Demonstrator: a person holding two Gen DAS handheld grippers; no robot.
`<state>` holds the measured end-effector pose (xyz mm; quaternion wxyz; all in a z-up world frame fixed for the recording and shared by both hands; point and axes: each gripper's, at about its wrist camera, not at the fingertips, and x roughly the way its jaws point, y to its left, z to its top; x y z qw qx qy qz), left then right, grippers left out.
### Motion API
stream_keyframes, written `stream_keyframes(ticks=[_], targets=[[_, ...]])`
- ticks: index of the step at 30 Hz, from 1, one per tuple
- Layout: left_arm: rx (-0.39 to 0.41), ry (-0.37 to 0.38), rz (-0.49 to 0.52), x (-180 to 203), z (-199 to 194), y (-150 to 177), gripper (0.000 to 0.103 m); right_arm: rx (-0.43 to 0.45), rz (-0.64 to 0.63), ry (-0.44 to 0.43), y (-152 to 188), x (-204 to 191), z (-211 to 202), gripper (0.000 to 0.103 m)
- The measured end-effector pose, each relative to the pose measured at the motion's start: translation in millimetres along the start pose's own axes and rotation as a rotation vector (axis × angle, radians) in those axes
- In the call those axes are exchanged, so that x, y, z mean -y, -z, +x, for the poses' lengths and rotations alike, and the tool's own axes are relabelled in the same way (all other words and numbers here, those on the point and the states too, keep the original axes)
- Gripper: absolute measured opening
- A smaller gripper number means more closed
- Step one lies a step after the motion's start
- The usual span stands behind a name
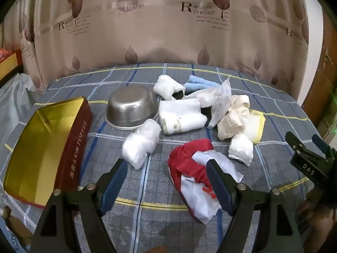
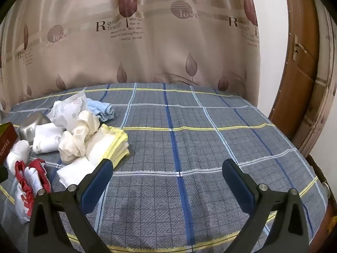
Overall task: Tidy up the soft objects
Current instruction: 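Move the left tool toward the red-and-white cloth bundle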
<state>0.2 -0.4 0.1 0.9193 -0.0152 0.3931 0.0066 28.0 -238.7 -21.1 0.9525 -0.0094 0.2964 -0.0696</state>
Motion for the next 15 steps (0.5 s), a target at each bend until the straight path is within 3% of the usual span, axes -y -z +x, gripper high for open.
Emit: stream_keyframes(ticks=[5,15], targets=[[0.029,0.011,-0.014,-1.6,-1.5,6.3,0.079,-0.007,-0.012,0.007,-0.1,-1.4,0.9,0.103],[-0.042,0.024,-0.036,0.8,1.5,1.6,0.079,0.001,-0.002,-0.001,0.4,0.2,0.2,0.103]])
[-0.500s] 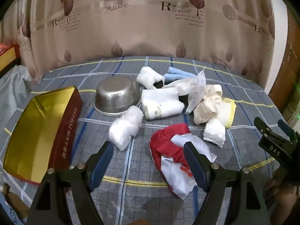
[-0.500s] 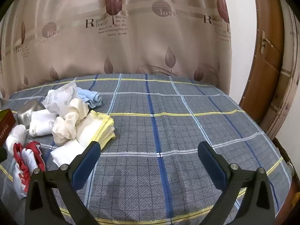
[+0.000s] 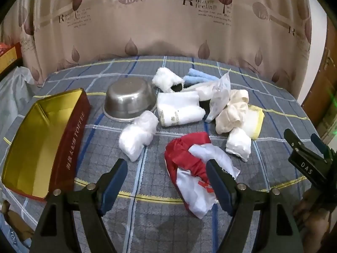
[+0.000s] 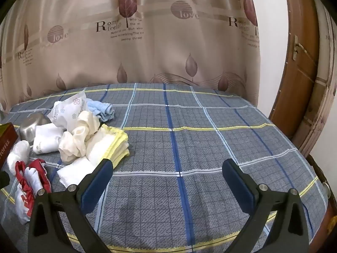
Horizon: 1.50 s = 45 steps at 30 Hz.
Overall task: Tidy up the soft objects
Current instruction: 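Move the left tool toward the red-and-white cloth bundle, then grasp the red-and-white cloth bundle with the left tool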
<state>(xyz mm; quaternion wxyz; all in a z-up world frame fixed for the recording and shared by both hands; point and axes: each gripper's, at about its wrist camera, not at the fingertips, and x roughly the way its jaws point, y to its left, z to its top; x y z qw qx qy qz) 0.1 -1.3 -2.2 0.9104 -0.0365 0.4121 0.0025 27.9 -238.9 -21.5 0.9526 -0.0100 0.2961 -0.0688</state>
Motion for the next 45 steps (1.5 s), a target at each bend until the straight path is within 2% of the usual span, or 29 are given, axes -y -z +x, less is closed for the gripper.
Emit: stream_keyframes(ticks=[5,11,31,36,38,40,41,45], targets=[[-0.072,0.031,-0.051,-6,11,0,0.079,-0.001,0.004,-0.006,0,2,1,0.103],[-0.112,0.06,-0.091,-10,18,0,0.079,0.0,0.008,-0.01,0,2,0,0.103],[-0.233,0.182,-0.117,2,57,-6,0.079,-0.014,0.014,-0.024,0,1,3,0.103],[-0.225,0.188,-0.065,15,63,-6,0.078,-0.021,0.016,-0.032,0,1,6,0.103],[-0.217,0.167,-0.024,22,62,-4,0.058,-0.023,0.017,-0.034,0,1,6,0.103],[-0.208,0.175,-0.005,25,63,-3,0.03,-0.026,0.017,-0.034,0,0,7,0.103],[-0.205,0.182,-0.007,24,62,-3,0.024,-0.029,0.016,-0.035,0,0,8,0.103],[-0.184,0.146,0.005,24,55,-1,0.019,-0.036,0.016,-0.037,1,0,10,0.103]])
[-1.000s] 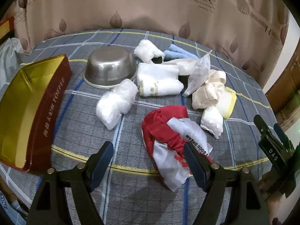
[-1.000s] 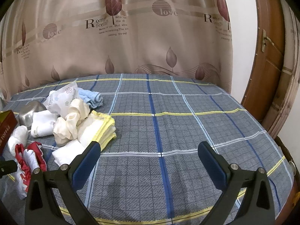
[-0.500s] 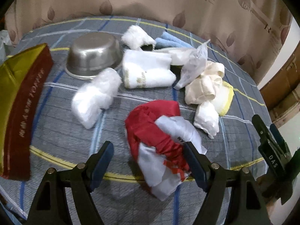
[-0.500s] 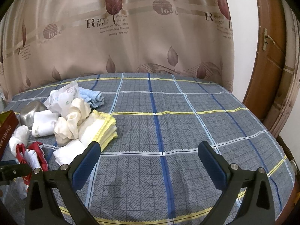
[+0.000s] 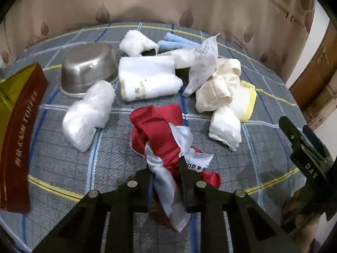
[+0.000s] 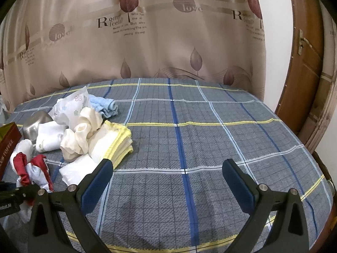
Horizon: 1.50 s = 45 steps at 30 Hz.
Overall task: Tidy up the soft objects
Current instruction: 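Grasp the red-and-white cloth bundle with the left tool, then carry the red-and-white bundle over the gold tray and release it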
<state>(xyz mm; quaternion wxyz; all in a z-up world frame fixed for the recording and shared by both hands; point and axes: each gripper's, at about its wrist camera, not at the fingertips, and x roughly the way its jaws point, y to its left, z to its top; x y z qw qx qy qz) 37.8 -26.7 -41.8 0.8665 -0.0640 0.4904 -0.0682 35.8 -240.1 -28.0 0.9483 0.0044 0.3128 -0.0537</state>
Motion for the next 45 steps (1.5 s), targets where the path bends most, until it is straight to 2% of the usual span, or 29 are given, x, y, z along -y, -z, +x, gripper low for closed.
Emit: stream_keyframes(ticks=[8,14,20,23,26,29,33,40,42,45], targets=[[0.07,-0.068,0.044,11,-25,1,0.019,-0.003,0.0,0.001,1,1,1,0.103],[0.113,-0.09,0.054,11,-42,0,0.019,0.0,0.002,0.002,0,2,1,0.103],[0.144,-0.101,0.024,-4,-64,-1,0.019,0.034,0.001,-0.003,1,3,-6,0.103],[0.157,-0.108,0.005,-20,-78,-2,0.019,0.033,0.012,-0.045,5,-1,-17,0.103],[0.169,-0.124,-0.039,-47,-96,-6,0.019,-0.005,0.027,-0.145,10,-17,-30,0.103],[0.192,-0.161,-0.097,-89,-119,-13,0.019,0.0,-0.021,-0.245,10,-48,-50,0.103],[0.196,-0.225,-0.175,-151,-141,-16,0.019,-0.071,-0.064,-0.381,3,-95,-53,0.103],[0.167,-0.295,-0.238,-224,-141,-18,0.019,-0.211,-0.066,-0.522,-2,-165,-34,0.101],[0.158,-0.306,-0.25,-239,-135,-20,0.02,-0.261,-0.046,-0.541,-5,-182,-26,0.095],[0.131,-0.291,-0.261,-255,-123,-24,0.02,-0.299,-0.049,-0.513,-9,-207,-15,0.083]])
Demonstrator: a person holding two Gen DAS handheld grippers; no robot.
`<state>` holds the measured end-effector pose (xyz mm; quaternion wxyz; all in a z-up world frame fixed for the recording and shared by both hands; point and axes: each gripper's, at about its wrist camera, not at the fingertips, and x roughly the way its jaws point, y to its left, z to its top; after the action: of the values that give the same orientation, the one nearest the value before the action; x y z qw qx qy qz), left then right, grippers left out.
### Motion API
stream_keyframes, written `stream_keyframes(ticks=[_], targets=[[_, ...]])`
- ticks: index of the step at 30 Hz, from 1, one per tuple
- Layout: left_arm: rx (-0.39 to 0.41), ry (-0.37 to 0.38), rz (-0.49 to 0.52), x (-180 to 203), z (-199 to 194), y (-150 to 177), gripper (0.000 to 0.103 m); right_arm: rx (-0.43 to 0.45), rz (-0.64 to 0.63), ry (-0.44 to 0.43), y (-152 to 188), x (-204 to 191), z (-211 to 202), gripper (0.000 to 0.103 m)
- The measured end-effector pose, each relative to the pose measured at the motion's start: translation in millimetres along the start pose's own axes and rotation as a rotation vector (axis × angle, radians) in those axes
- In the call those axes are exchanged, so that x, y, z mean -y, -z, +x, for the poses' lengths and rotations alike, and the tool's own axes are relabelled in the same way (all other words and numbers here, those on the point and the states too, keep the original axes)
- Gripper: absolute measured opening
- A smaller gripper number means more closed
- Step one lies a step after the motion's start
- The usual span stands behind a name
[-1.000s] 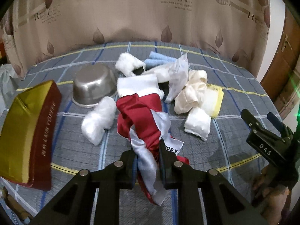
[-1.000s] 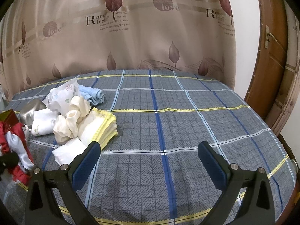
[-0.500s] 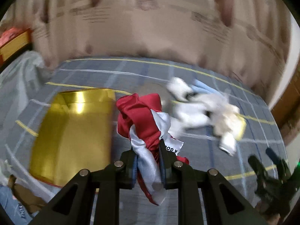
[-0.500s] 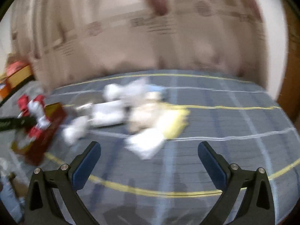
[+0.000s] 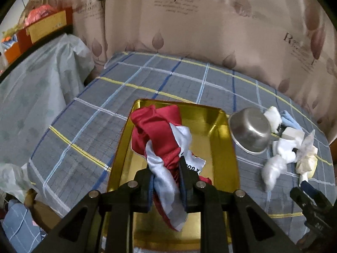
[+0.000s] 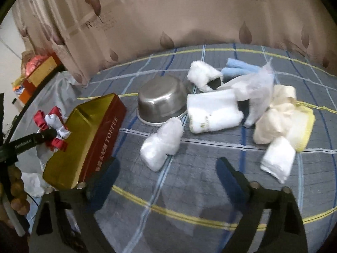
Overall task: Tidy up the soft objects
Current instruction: 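Carry the red-and-white bundle over the gold tray and release it, then grasp the white plastic-wrapped bundle with the right tool and drop it in the tray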
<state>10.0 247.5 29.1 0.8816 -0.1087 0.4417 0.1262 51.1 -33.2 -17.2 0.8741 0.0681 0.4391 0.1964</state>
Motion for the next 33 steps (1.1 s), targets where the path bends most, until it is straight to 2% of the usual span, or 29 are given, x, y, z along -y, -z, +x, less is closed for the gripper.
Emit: stream_keyframes(ticks=[5,8,10,17,19,20,25,29,33], targets=[[-0.023,0.002,0.01,-12,25,-12,0.021,-0.057,0.055,0.032,-8,-4,24,0.082],[-0.033,-0.002,0.025,-16,38,-20,0.025,-0.086,0.097,0.037,-13,-3,36,0.081],[-0.052,-0.005,0.03,-19,47,-25,0.028,-0.119,0.141,0.033,-14,-2,47,0.073],[-0.065,-0.017,0.012,-34,60,-37,0.04,-0.171,0.22,0.023,-14,1,66,0.064],[-0.061,0.008,0.004,-37,60,-37,0.045,-0.17,0.212,0.033,-14,-1,68,0.044],[-0.059,0.005,0.003,-39,59,-38,0.046,-0.174,0.214,0.028,-14,-1,69,0.04],[-0.013,0.021,-0.013,-46,43,-37,0.046,-0.18,0.208,0.008,-13,1,71,0.031],[0.003,0.071,-0.085,-56,15,-30,0.046,-0.147,0.176,0.007,-15,-1,58,0.029],[0.032,0.027,-0.144,-65,-20,-11,0.048,-0.106,0.141,-0.027,-24,-14,40,0.029]])
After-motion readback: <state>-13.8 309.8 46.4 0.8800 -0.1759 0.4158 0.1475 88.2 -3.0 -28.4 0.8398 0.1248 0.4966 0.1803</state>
